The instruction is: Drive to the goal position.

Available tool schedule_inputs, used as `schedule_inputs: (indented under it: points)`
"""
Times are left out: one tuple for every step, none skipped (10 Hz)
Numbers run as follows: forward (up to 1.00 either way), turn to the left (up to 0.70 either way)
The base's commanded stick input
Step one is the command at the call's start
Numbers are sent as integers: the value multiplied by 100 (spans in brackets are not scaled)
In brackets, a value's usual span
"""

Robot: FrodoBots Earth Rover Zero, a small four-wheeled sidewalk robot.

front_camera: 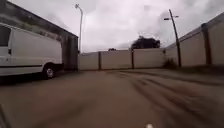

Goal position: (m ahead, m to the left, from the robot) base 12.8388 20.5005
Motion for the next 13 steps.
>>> schedule_inputs:
  points:
    - [70, 0]
    - [70, -8]
    - [70, -33]
    - [70, -34]
    - [70, -24]
    - [70, -3]
    - [70, 0]
    - [70, 0]
    - [70, 0]
    - [70, 0]
    - [70, 0]
    - [70, 0]
    - [70, -35]
